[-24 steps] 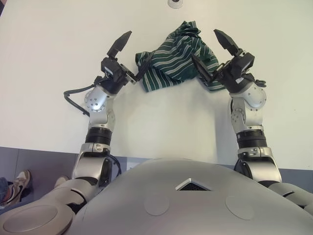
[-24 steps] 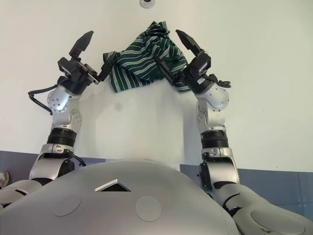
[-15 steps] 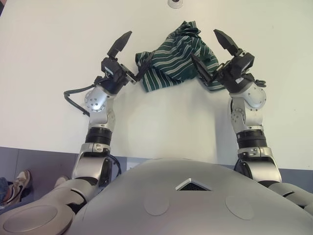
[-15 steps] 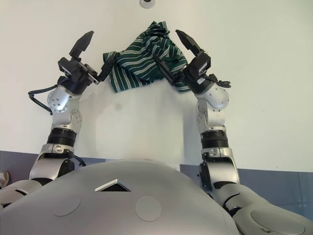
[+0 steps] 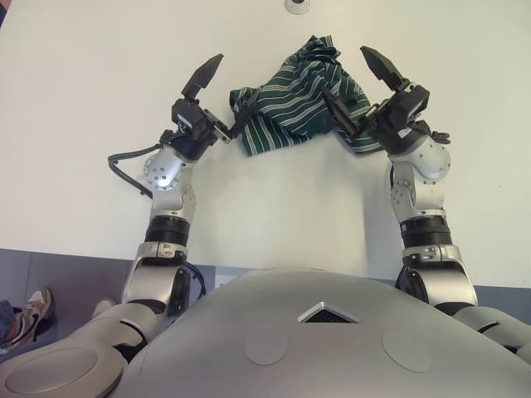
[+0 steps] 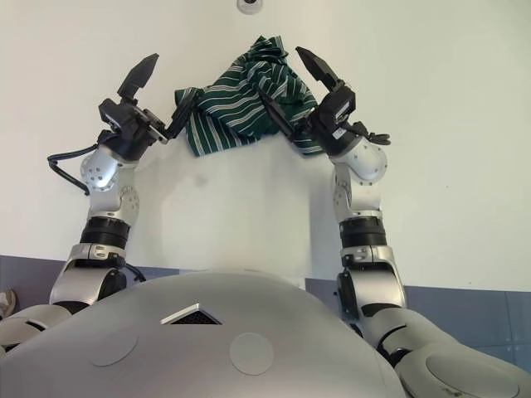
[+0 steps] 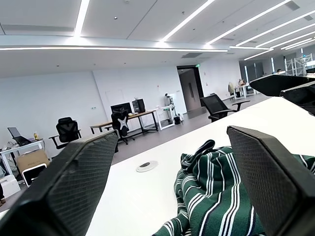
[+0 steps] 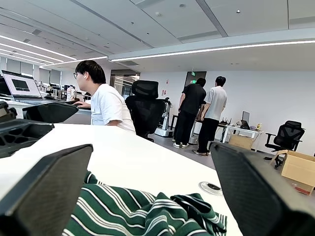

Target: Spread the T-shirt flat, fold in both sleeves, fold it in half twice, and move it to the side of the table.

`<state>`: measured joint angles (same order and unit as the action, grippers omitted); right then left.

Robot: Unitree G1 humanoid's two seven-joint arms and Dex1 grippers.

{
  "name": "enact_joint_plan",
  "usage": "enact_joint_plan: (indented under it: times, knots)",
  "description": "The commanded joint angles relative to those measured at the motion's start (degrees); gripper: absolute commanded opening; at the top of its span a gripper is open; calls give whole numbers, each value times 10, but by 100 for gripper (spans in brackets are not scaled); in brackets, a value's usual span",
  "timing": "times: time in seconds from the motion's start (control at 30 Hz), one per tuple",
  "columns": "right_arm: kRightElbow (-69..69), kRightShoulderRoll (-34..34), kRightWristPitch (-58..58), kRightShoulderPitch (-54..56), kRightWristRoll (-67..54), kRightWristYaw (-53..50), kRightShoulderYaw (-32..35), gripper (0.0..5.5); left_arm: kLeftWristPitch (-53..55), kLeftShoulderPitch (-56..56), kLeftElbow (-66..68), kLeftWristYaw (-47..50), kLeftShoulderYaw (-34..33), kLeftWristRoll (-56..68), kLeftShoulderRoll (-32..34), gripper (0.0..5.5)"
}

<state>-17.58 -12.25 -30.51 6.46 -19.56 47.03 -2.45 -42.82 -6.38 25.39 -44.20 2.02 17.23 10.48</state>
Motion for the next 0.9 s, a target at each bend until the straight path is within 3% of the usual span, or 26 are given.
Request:
enact_joint_plan:
  times: [0.03, 0.8, 0.9]
  knots:
    - [-9, 4, -3, 7, 6, 2, -1, 437, -2, -2, 4, 0, -4, -5, 6, 405]
    - [-16, 6, -7, 10, 14, 2, -1, 437, -8, 1, 10, 2, -6, -10, 9, 405]
    - [-14, -8, -5, 11, 6, 6, 13, 437, 19, 30, -44, -54, 10, 50, 16, 405]
